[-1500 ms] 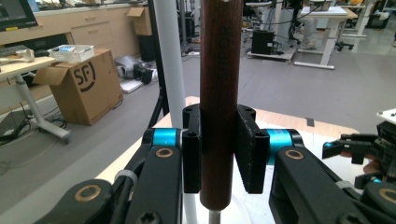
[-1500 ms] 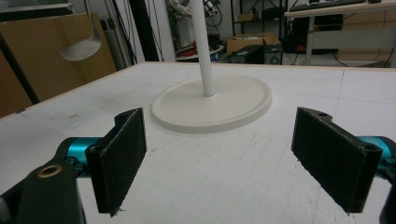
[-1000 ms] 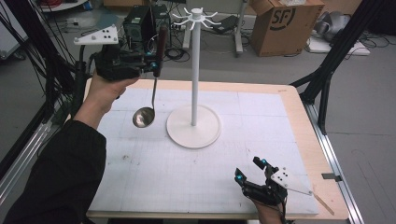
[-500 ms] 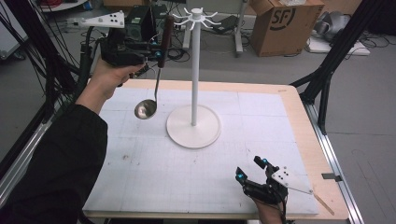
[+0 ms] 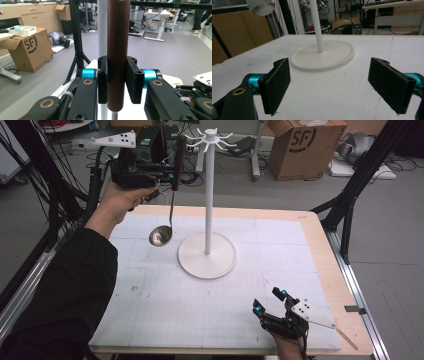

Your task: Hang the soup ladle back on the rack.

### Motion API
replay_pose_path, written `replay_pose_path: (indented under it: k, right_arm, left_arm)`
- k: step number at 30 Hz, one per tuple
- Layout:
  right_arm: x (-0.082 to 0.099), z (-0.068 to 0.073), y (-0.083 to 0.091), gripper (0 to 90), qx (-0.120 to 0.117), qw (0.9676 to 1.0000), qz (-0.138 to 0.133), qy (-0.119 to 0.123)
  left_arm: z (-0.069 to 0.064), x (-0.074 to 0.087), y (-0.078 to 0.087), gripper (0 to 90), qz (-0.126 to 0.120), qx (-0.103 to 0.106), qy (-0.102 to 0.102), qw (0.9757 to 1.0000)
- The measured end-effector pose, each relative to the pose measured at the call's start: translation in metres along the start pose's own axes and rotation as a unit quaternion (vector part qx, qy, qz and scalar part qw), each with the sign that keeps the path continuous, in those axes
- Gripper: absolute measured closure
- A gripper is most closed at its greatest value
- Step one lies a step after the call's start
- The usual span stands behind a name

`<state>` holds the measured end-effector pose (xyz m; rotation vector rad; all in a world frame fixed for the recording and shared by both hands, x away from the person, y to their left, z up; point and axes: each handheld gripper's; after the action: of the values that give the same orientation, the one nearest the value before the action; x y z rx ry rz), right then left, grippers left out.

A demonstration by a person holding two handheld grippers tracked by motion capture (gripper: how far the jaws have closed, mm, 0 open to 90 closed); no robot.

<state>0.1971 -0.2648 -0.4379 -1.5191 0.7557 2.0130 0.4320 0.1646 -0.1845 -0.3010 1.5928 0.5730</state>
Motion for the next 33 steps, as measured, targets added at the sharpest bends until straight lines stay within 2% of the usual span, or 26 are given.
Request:
replay_pose_path:
  k: [8,13,16,17,23,33]
  right_arm:
    - [0.000,-0.001,0.000,16.9,0.003,1.0000,-0.004,0.002]
    - [0.000,-0.001,0.001,16.9,0.003,1.0000,-0.004,0.001]
    - [0.000,0.000,0.001,17.0,0.002,1.0000,-0.004,-0.005]
    - [-0.001,-0.001,0.001,17.0,0.004,1.0000,-0.006,0.001]
    - [-0.001,-0.002,0.002,17.1,0.004,1.0000,-0.007,0.000]
    - [-0.001,-0.002,0.004,17.1,0.004,1.0000,-0.008,-0.003]
  left_arm:
    - [0.002,-0.002,-0.002,74.1,0.001,0.002,0.002,1.0000]
    - [-0.001,-0.004,-0.006,74.1,0.009,0.005,-0.006,0.9999]
    - [-0.001,-0.005,-0.008,74.1,0.008,0.002,-0.003,1.0000]
    - [0.000,-0.006,-0.008,74.1,0.010,0.003,-0.006,0.9999]
    - [0.000,-0.013,-0.013,74.1,0.019,0.001,-0.012,0.9998]
    - [0.003,-0.008,-0.024,74.1,0.030,0.003,-0.008,0.9995]
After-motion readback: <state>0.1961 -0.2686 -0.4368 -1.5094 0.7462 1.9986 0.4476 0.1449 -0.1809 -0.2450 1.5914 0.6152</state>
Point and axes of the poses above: each handheld gripper's, and its own axes: y roughly backward along the jaws, x roughly out of its underside, z roughly to its left, and after that the axes turned 12 degrees about -x, right-handed
